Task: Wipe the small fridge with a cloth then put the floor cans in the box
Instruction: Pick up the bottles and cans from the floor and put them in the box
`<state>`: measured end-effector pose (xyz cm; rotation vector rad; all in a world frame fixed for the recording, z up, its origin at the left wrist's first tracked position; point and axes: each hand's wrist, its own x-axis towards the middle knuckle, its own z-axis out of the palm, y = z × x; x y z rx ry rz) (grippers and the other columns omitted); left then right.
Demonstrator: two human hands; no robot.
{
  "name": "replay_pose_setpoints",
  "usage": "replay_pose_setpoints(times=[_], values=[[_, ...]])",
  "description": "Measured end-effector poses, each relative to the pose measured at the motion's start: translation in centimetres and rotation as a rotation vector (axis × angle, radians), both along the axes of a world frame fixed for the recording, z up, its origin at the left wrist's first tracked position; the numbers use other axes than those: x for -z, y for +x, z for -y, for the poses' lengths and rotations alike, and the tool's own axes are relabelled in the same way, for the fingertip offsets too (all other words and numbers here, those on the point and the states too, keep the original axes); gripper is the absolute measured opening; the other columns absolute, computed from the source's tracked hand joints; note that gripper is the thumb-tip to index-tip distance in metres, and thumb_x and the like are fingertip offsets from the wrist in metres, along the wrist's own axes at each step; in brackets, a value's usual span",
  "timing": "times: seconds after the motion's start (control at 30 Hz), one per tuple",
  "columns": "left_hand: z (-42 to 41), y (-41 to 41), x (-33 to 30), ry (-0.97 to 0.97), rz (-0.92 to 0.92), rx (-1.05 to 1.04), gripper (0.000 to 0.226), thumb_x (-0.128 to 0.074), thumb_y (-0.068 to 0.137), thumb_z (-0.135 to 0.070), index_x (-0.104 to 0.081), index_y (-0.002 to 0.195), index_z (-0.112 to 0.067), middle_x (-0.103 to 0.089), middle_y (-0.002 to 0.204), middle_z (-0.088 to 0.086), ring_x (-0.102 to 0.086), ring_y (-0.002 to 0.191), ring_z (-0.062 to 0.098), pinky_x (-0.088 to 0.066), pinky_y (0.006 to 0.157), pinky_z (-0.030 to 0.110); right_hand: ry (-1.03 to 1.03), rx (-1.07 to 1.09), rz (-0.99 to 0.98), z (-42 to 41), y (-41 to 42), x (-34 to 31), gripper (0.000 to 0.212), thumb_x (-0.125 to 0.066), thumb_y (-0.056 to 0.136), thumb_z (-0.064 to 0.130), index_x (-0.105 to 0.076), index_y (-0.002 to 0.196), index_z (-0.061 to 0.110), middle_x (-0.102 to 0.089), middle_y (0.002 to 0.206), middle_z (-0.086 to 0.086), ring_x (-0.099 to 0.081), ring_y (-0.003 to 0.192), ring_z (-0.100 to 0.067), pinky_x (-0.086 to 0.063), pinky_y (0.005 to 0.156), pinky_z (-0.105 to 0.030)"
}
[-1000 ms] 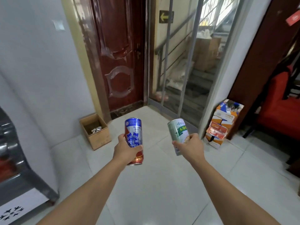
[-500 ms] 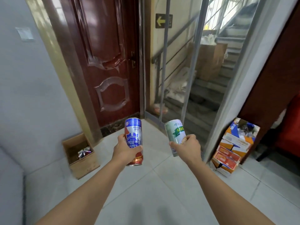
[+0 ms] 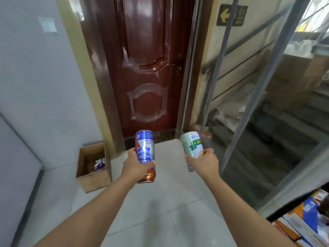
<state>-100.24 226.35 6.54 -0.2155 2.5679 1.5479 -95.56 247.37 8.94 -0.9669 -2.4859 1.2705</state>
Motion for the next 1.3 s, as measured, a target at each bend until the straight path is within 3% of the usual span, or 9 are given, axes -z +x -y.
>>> replay_pose_setpoints(times=[0.23, 0.4, 0.53, 0.67, 0.83, 1.07, 1.2, 1.3], values=[[-2.0, -10.5, 1.2, 0.042, 0.008, -0.136, 0.081, -0.08, 0.069, -0.03, -0.031, 0.132, -0.019, -0.052, 0.109, -0.002, -0.053, 0.088, 0.015, -0.044, 0.078, 0.031, 0.009, -0.125, -0.023, -2.4, -13.0, 1.1, 0.062, -0.081, 0.064, 0.036, -0.046, 0.108, 0.009, -0.057, 0.111, -0.012, -0.06, 0.093, -0.027, -0.052, 0.076, -0.036], [-2.9, -19.8, 2.0, 0.108, 0.038, -0.195, 0.085, -0.08, 0.069, -0.03, -0.028, 0.135, -0.019, -0.053, 0.123, 0.004, -0.056, 0.1, 0.021, -0.047, 0.084, 0.038, 0.035, -0.179, 0.007, -2.6, -23.6, 1.2, 0.062, -0.079, 0.067, 0.037, -0.044, 0.112, 0.013, -0.055, 0.113, -0.008, -0.06, 0.092, -0.022, -0.051, 0.066, -0.03], [-2.6, -26.4, 1.6, 0.099, 0.039, -0.254, 0.083, -0.079, 0.07, -0.028, -0.03, 0.136, -0.018, -0.054, 0.126, 0.006, -0.055, 0.099, 0.02, -0.046, 0.08, 0.035, 0.07, -0.251, -0.027, -2.6, -31.2, 0.4, 0.057, -0.079, 0.066, 0.039, -0.042, 0.103, 0.014, -0.057, 0.11, -0.01, -0.058, 0.087, -0.023, -0.049, 0.069, -0.032], [-1.6, -31.1, 1.1, 0.11, 0.024, -0.315, 0.079, -0.078, 0.072, -0.026, -0.031, 0.135, -0.017, -0.053, 0.123, 0.004, -0.05, 0.092, 0.013, -0.045, 0.08, 0.033, 0.069, -0.369, -0.047, -1.2, -38.3, 0.5, 0.06, -0.08, 0.066, 0.037, -0.047, 0.106, 0.007, -0.058, 0.11, -0.012, -0.058, 0.093, -0.028, -0.048, 0.076, -0.033], [0.9, -36.4, 1.3, 0.066, 0.019, -0.466, 0.079, -0.079, 0.072, -0.028, -0.032, 0.133, -0.013, -0.056, 0.123, 0.01, -0.058, 0.105, 0.027, -0.05, 0.091, 0.043, 0.065, -0.536, -0.032, 2.3, -47.5, 1.5, 0.055, -0.08, 0.064, 0.042, -0.049, 0.096, 0.01, -0.061, 0.101, -0.008, -0.056, 0.081, -0.023, -0.041, 0.067, -0.028], [3.5, -44.1, 2.0, 0.069, 0.08, -0.737, 0.079, -0.076, 0.075, -0.027, -0.027, 0.136, -0.015, -0.054, 0.123, 0.012, -0.057, 0.092, 0.021, -0.051, 0.081, 0.037, 0.043, -0.828, -0.029, 7.0, -60.7, 2.8, 0.052, -0.081, 0.064, 0.041, -0.049, 0.091, 0.011, -0.064, 0.099, -0.008, -0.061, 0.082, -0.025, -0.045, 0.066, -0.029], [4.3, -46.7, 2.7, 0.116, 0.115, -0.901, 0.083, -0.076, 0.074, -0.028, -0.024, 0.138, -0.018, -0.052, 0.125, 0.012, -0.059, 0.1, 0.027, -0.053, 0.086, 0.044, 0.081, -0.99, 0.004, 9.5, -66.9, 3.6, 0.052, -0.08, 0.065, 0.04, -0.051, 0.094, 0.008, -0.065, 0.1, -0.011, -0.062, 0.082, -0.027, -0.048, 0.067, -0.03], [5.1, -47.4, 3.4, 0.138, 0.151, -1.003, 0.084, -0.076, 0.073, -0.028, -0.024, 0.138, -0.017, -0.053, 0.125, 0.012, -0.059, 0.097, 0.025, -0.053, 0.083, 0.041, 0.085, -1.101, 0.047, 12.3, -69.6, 4.8, 0.055, -0.079, 0.064, 0.04, -0.052, 0.097, 0.005, -0.065, 0.101, -0.013, -0.064, 0.09, -0.03, -0.052, 0.075, -0.034]])
